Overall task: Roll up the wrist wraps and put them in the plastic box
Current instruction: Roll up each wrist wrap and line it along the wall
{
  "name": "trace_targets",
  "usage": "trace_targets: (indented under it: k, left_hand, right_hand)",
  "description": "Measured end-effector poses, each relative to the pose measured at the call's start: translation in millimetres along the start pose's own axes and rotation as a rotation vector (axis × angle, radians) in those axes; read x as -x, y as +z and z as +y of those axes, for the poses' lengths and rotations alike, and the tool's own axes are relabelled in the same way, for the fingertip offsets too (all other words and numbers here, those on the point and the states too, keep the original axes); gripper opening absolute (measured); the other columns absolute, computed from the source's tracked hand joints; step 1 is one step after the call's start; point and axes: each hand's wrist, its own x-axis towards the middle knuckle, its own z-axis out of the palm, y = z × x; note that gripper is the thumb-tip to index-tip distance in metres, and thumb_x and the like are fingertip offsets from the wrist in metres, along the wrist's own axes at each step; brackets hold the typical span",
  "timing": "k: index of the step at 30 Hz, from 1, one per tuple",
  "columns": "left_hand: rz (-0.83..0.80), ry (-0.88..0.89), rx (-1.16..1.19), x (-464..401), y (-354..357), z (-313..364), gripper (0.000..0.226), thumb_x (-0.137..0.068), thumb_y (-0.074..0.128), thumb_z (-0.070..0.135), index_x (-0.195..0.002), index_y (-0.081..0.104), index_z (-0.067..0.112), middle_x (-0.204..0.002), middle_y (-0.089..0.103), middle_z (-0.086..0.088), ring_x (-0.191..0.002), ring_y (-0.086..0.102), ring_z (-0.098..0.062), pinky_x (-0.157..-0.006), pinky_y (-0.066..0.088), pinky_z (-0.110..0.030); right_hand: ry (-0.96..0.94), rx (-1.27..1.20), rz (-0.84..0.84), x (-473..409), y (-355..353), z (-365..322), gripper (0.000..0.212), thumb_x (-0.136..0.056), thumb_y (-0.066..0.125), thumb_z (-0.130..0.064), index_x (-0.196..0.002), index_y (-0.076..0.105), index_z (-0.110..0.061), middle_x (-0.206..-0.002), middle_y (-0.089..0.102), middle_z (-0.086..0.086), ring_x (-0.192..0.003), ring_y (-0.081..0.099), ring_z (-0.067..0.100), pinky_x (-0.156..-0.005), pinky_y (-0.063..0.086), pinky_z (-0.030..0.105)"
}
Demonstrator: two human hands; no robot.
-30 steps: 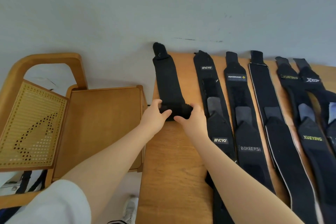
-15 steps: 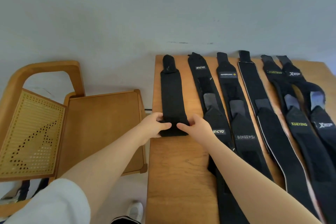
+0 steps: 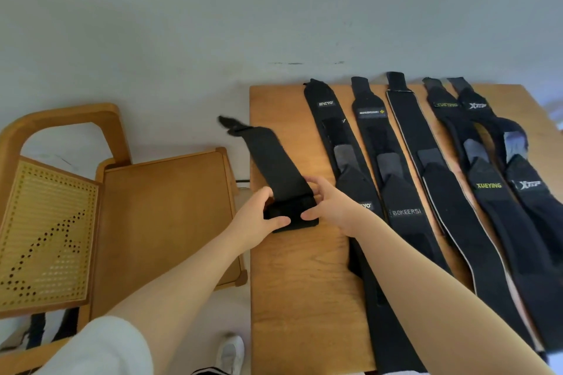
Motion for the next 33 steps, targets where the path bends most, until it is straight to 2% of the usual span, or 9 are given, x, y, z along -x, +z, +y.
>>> trace_targets:
  k: [2, 5, 9, 14, 21, 25, 27, 29, 33]
  left_hand:
    - [-0.004, 0.015, 0.015, 1, 2, -2, 0.049, -0.086, 0.068, 0.024, -0.129, 0.043, 0.025, -0.123, 0.053, 0.015, -0.114, 0.051, -0.005, -0.082, 0.040, -0.010]
    - [0.036, 0.041, -0.107, -1, 2, -4, 0.048, -0.086, 0.067, 0.028, -0.126, 0.041, 0.021, -0.123, 0.056, 0.008, -0.109, 0.054, -0.009, -0.084, 0.048, -0.024]
    - [0.057, 0.060, -0.215, 1, 3, -1, 0.049, -0.088, 0.065, 0.029, -0.124, 0.034, 0.017, -0.121, 0.055, 0.002, -0.106, 0.057, -0.016, -0.081, 0.048, -0.026]
    - [0.061, 0.045, -0.157, 4, 12, -2, 0.058, -0.087, 0.065, 0.026, -0.128, 0.026, 0.016, -0.129, 0.055, -0.003, -0.109, 0.058, -0.019, -0.088, 0.051, -0.033]
    - [0.161, 0.039, -0.060, 3, 20, 2, 0.069, -0.091, 0.061, 0.023, -0.146, 0.021, 0.022, -0.139, 0.048, 0.002, -0.125, 0.048, -0.017, -0.097, 0.041, -0.028]
    - [0.192, 0.162, -0.191, 0, 24, -3, 0.052, -0.094, 0.054, 0.017, -0.141, 0.038, 0.030, -0.134, 0.049, 0.006, -0.124, 0.047, -0.016, -0.096, 0.043, -0.030]
    - [0.176, 0.210, -0.260, 1, 26, -7, 0.051, -0.096, 0.050, 0.010, -0.143, 0.040, 0.026, -0.136, 0.046, 0.002, -0.123, 0.047, -0.017, -0.093, 0.044, -0.029]
    - [0.147, 0.267, -0.349, 4, 24, -9, 0.054, -0.097, 0.048, 0.010, -0.145, 0.034, 0.027, -0.142, 0.040, -0.003, -0.123, 0.046, -0.020, -0.094, 0.043, -0.029]
    - [0.085, 0.377, -0.553, 7, 16, -12, 0.061, -0.094, 0.054, 0.010, -0.148, 0.028, 0.021, -0.157, 0.019, -0.004, -0.119, 0.051, -0.026, -0.090, 0.048, -0.034]
  right_hand:
    - [0.004, 0.024, -0.004, -1, 1, -2, 0.080, -0.078, 0.068, 0.008, -0.140, 0.029, -0.026, -0.130, 0.049, 0.003, -0.112, 0.053, 0.019, -0.084, 0.051, 0.030]
    - [0.002, 0.111, 0.031, -3, 3, -7, 0.077, -0.080, 0.068, 0.004, -0.140, 0.027, -0.020, -0.138, 0.043, 0.003, -0.120, 0.045, 0.020, -0.092, 0.044, 0.032]
    - [0.014, -0.195, 0.079, -10, 3, -11, 0.080, -0.081, 0.071, -0.007, -0.146, 0.026, -0.020, -0.140, 0.045, 0.005, -0.131, 0.040, 0.025, -0.108, 0.033, 0.040]
    - [0.002, -0.313, 0.081, -13, 9, -18, 0.030, -0.082, 0.071, -0.026, -0.111, 0.064, -0.020, -0.112, 0.068, 0.006, -0.110, 0.060, 0.027, -0.101, 0.045, 0.049]
    - [-0.208, -0.148, 0.105, 8, -5, -28, 0.030, -0.087, 0.064, -0.006, -0.115, 0.062, -0.015, -0.113, 0.067, 0.001, -0.108, 0.060, 0.015, -0.094, 0.047, 0.032]
    - [-0.162, 0.008, 0.162, 34, -14, 5, 0.019, -0.089, 0.053, 0.010, -0.090, 0.062, -0.007, -0.086, 0.060, 0.001, -0.082, 0.054, 0.009, -0.070, 0.045, 0.013]
    - [-0.226, 0.089, 0.051, 42, -11, 28, 0.029, -0.090, 0.044, 0.017, -0.106, 0.064, 0.003, -0.108, 0.061, 0.010, -0.102, 0.057, 0.016, -0.086, 0.046, 0.015]
    - [-0.268, 0.219, -0.028, 52, -7, 36, 0.039, -0.090, 0.051, 0.011, -0.123, 0.059, -0.007, -0.137, 0.049, 0.001, -0.128, 0.046, 0.016, -0.108, 0.036, 0.024]
    - [-0.307, 0.690, -0.049, 59, -8, 30, 0.063, -0.087, 0.037, 0.019, -0.129, 0.059, -0.023, -0.152, 0.030, -0.014, -0.139, 0.028, 0.007, -0.115, 0.022, 0.024]
